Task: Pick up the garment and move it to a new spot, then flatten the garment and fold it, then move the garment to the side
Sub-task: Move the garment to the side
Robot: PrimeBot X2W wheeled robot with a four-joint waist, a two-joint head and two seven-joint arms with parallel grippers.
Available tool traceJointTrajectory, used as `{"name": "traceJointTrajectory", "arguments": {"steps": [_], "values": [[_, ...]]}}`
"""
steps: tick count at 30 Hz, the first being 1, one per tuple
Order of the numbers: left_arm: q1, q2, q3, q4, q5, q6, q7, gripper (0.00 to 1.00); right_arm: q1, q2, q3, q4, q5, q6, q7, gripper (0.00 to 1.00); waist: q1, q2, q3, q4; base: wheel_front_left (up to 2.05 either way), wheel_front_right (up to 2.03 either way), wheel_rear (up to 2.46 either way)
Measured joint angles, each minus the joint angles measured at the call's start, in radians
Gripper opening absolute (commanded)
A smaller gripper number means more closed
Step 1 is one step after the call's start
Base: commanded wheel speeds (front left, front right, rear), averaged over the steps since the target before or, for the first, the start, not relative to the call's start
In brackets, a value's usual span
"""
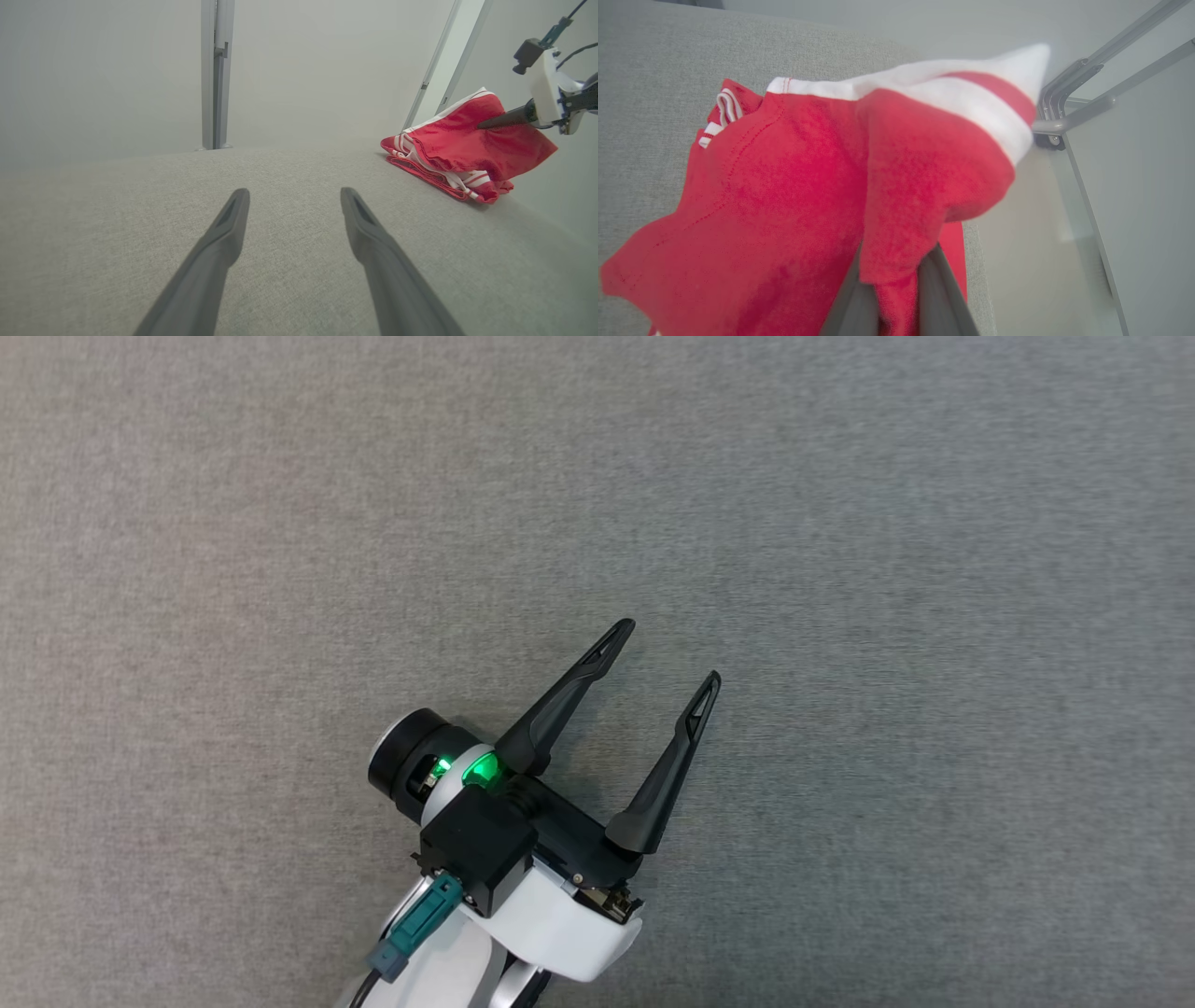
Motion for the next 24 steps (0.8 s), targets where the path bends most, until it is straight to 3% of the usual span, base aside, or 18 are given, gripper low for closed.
{"name": "traceJointTrajectory", "arguments": {"steps": [7, 16, 24], "values": [[-0.011, 0.000, 0.008, 0.012, -0.002, 0.005, 0.000, 1.00, 0.057, 0.033, -0.088, -0.005, -0.111, 0.000, 0.008, 0.00, 0.0000, 0.0000, 0.041, 0.040, 0.00, 0.00, 0.00], [-0.018, 0.000, 0.021, 0.020, -0.010, 0.006, 0.000, 1.00, 0.037, 0.085, -0.091, -0.032, -0.127, 0.000, 0.000, 0.00, 0.0000, 0.0000, 0.041, 0.050, 0.00, 0.00, 0.00], [-0.016, 0.000, 0.021, 0.015, -0.013, 0.014, 0.000, 1.00, 0.021, 0.082, -0.099, -0.009, -0.198, 0.000, 0.050, 0.00, 0.0000, 0.0000, 0.035, 0.054, 0.00, 0.00, 0.00]]}}
